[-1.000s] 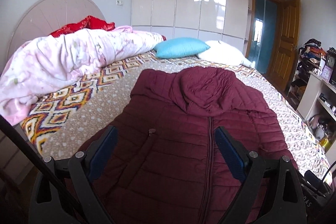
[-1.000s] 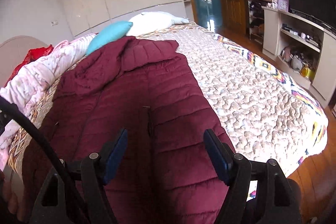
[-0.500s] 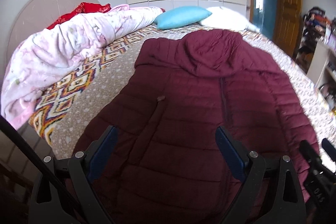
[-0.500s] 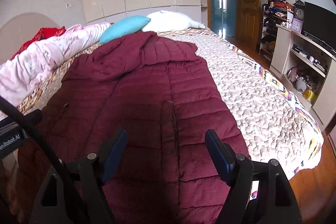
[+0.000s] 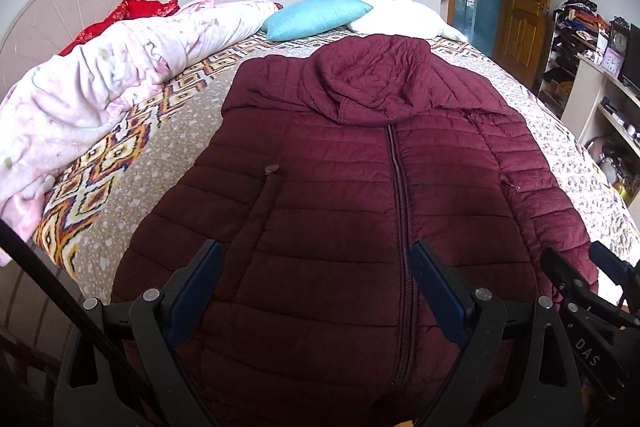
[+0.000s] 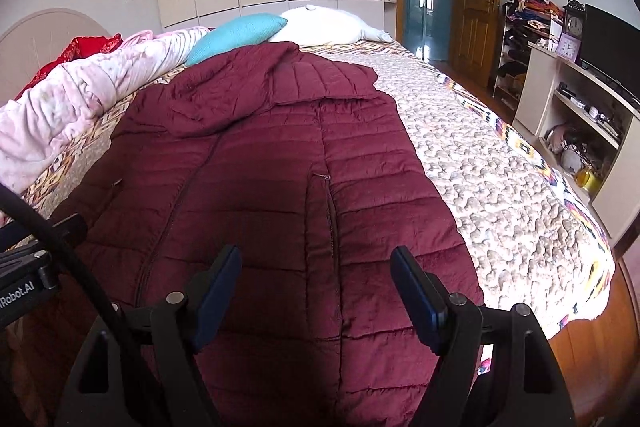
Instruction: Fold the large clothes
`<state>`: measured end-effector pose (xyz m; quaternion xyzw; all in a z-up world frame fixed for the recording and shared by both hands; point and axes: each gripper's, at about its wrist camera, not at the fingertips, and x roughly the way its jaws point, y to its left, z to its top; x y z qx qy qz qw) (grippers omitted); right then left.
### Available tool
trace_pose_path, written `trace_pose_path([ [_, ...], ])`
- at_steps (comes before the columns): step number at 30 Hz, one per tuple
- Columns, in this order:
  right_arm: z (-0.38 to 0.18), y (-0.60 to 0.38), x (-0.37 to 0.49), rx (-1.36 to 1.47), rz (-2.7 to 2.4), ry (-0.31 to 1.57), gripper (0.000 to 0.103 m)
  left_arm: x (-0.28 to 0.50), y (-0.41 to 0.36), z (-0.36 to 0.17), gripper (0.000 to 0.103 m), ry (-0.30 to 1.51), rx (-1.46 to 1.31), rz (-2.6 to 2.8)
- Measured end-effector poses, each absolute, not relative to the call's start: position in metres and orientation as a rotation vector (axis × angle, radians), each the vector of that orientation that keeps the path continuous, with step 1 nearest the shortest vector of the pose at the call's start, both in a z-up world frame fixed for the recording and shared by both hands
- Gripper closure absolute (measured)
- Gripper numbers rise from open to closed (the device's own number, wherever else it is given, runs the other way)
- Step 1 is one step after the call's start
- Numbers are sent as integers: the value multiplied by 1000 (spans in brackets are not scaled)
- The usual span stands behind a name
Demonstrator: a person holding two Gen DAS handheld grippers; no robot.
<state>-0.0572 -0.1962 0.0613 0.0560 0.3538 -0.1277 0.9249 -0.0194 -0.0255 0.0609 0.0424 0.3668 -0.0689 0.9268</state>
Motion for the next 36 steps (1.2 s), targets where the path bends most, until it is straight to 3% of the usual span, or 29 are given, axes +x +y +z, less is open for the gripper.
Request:
trace_pose_path([
  [36,36,-189,-46,121,-294,825,23,-12,-29,37,10,828,80,-230],
])
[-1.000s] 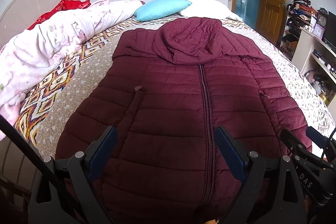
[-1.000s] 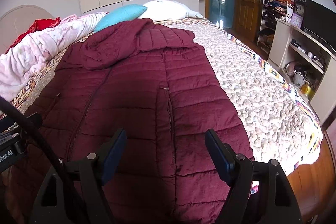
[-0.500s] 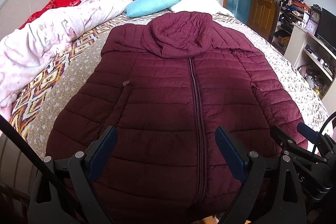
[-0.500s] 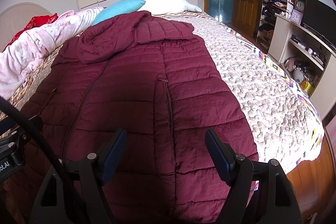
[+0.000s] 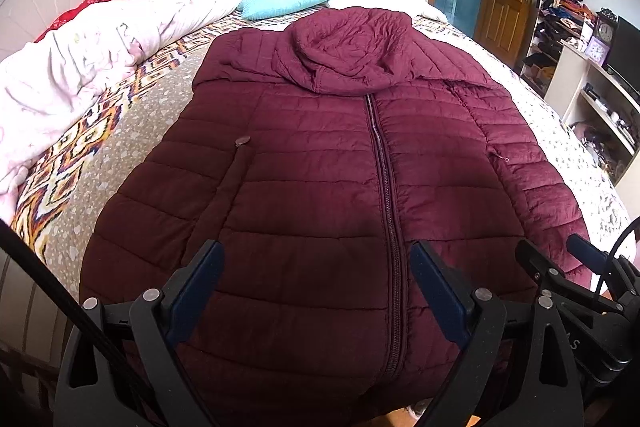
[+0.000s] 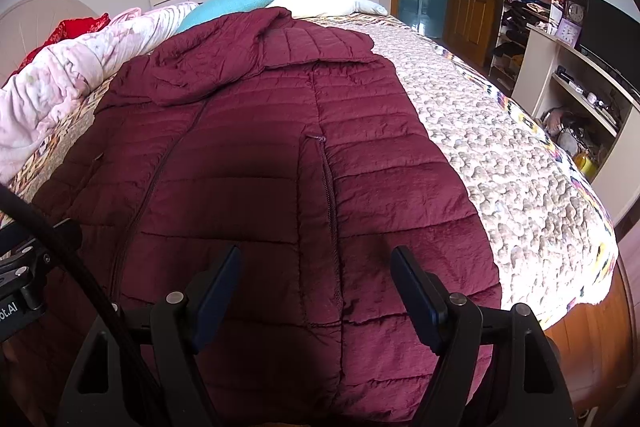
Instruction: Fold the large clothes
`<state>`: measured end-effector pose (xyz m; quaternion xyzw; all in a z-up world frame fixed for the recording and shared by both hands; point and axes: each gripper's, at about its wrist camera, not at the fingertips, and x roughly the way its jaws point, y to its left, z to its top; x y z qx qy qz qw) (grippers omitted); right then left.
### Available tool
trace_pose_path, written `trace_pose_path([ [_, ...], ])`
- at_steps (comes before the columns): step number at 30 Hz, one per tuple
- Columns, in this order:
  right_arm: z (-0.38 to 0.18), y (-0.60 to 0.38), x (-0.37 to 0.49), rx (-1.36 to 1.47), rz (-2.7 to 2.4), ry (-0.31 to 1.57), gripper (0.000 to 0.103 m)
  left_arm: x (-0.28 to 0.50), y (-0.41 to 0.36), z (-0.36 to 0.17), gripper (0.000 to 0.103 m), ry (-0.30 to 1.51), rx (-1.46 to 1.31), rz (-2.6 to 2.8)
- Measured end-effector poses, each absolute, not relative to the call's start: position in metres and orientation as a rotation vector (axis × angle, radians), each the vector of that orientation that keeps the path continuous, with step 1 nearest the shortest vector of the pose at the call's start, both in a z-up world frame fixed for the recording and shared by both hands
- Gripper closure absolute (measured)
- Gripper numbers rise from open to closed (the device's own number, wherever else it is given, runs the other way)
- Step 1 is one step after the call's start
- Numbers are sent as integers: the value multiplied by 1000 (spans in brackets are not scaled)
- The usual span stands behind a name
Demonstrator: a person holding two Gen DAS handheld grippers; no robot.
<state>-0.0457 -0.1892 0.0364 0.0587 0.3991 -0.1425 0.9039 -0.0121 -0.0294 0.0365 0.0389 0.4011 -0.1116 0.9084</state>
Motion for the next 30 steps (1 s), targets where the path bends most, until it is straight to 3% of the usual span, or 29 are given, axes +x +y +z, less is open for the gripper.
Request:
trace_pose_path([
  [10,40,-193,-47,110,-304,830,22,-1,-5,40,10,828,79,-181],
  [20,61,-281,-92,321,-341,810,21,27,138,48,10,858,-39,7],
  [30,3,-334,-117,632,-225,912,20,27,215,-3,10,1013,-157,-129],
])
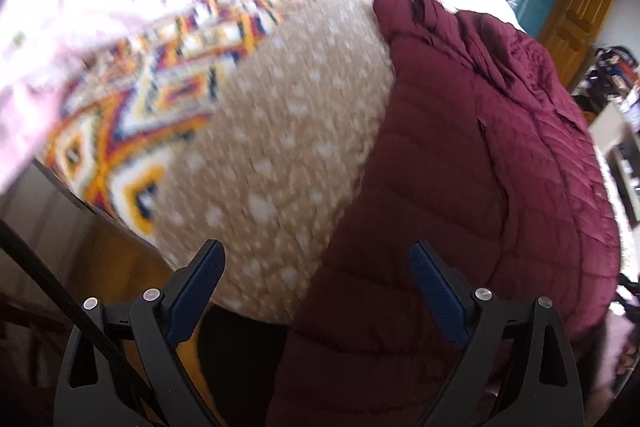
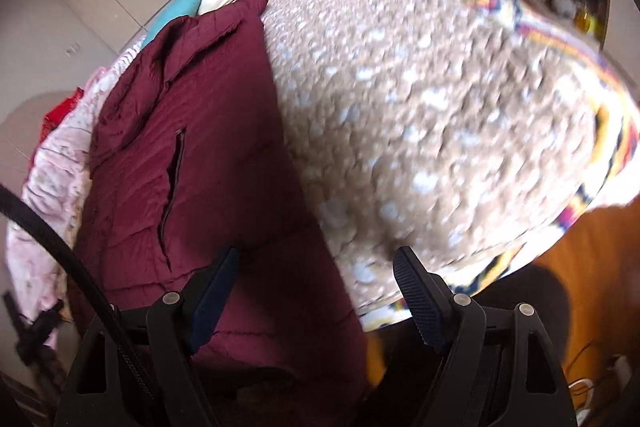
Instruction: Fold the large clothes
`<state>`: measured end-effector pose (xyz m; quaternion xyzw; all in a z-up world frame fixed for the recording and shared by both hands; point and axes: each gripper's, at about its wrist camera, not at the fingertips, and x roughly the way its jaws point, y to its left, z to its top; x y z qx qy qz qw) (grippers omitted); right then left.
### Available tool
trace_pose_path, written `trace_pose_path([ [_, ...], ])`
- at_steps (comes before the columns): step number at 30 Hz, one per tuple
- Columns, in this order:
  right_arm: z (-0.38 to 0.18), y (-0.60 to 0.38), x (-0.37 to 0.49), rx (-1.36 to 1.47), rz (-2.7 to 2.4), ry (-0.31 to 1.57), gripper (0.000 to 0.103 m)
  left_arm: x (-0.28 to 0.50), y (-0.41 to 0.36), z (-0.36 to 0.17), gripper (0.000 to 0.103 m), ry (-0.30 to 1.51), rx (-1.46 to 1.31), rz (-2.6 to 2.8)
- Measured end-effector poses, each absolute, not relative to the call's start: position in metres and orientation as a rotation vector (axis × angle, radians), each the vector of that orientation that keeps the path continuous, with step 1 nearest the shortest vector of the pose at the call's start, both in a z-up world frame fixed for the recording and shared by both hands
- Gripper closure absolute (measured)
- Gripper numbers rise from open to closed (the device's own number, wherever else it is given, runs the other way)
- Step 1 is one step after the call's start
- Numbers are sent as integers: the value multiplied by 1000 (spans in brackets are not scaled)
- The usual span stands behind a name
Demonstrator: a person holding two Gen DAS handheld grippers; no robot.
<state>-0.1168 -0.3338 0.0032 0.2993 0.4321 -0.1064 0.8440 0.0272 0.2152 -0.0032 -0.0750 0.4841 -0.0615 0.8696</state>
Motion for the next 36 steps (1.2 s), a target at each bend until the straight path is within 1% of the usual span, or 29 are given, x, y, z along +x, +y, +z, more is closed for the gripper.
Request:
trace_pose_path([
  [8,-18,-309,-123,686,-136,944,20,12,204,-38,11,1117,-305,-333],
  [13,-36,-291,-128,646,-125,1009,19,-10,198,-34,11,1081,-263,-365],
  [15,-42,-286,-130,647,-119,1035,18,-20,200,-30,16,1075,-276,-380],
  [17,-53,-279,-132,661,-100,1074,18,-28,203,-29,18,1076,-289,-377],
  [22,-59,-262,-134,577,-107,1117,18,-46,200,-29,18,1063,-273,-360],
  [28,-63,-252,-130,507,-125,1147,20,-35,203,-46,18,1108,-270,-315],
  [29,-64,-251,-129,492,-130,1155,22,-34,203,-48,21,1124,-279,-319],
  [30,-64,-250,-130,478,-135,1162,30,-34,204,-49,36,1129,-277,-311],
  [31,-65,-248,-129,447,-148,1177,37,-35,204,-49,43,1141,-250,-284],
  [33,-61,-244,-127,381,-169,1198,67,-37,204,-43,63,1142,-255,-293],
  [34,-60,-243,-128,359,-170,1205,70,-39,204,-38,67,1135,-265,-306],
  [35,-56,-243,-128,353,-151,1205,76,-43,202,-28,72,1119,-258,-321],
  [36,-50,-243,-130,355,-127,1199,79,-47,199,-19,74,1104,-239,-325],
])
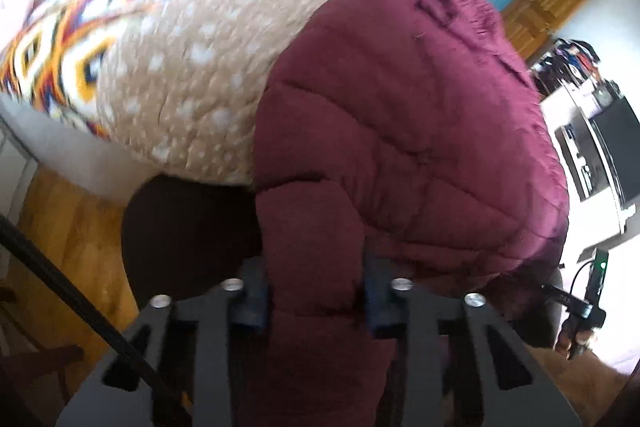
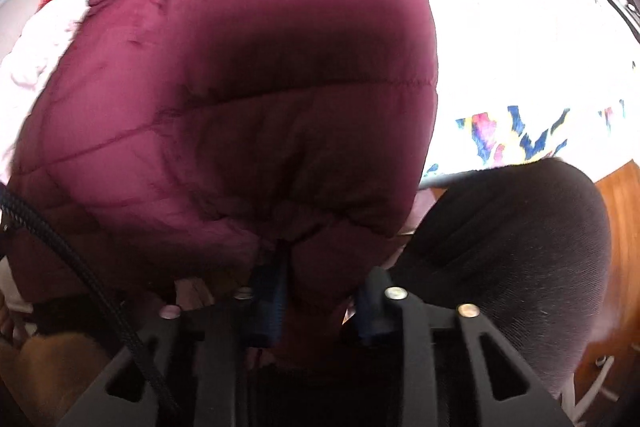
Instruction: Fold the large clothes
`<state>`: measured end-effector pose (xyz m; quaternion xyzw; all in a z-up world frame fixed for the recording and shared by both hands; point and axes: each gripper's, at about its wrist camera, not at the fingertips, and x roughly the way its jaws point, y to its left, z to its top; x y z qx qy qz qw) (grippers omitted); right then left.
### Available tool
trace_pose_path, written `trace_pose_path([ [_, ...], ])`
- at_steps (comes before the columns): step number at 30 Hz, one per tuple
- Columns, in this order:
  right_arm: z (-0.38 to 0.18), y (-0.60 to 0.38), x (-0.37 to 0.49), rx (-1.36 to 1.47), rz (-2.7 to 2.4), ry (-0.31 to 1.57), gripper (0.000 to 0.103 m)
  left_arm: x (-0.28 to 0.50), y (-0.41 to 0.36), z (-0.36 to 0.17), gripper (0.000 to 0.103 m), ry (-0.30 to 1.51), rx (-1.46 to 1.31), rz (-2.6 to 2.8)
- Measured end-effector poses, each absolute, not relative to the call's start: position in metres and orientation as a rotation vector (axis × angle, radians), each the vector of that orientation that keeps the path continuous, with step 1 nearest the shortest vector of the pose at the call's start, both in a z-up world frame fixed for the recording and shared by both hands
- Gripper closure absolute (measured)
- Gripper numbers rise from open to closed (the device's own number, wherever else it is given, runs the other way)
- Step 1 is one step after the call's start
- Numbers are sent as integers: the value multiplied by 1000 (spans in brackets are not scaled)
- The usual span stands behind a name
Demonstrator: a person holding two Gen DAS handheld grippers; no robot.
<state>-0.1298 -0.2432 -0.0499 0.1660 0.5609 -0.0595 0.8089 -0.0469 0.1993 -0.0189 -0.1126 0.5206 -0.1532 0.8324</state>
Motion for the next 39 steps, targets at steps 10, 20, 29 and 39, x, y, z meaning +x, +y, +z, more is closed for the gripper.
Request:
trace_pose_path([
  [10,103,-284,-114,584,240,839,83,-12,173,117,77,906,-209,-406],
  [20,169,-358,44,592,32,625,83,173,120,170,67,831,-265,-297],
  [29,102,-399,138,546,-272,744,57,276,97,90,43,926,-268,-34],
  [39,108,-448,130,762,-198,662,15,289,115,99,37,890,-316,-73],
])
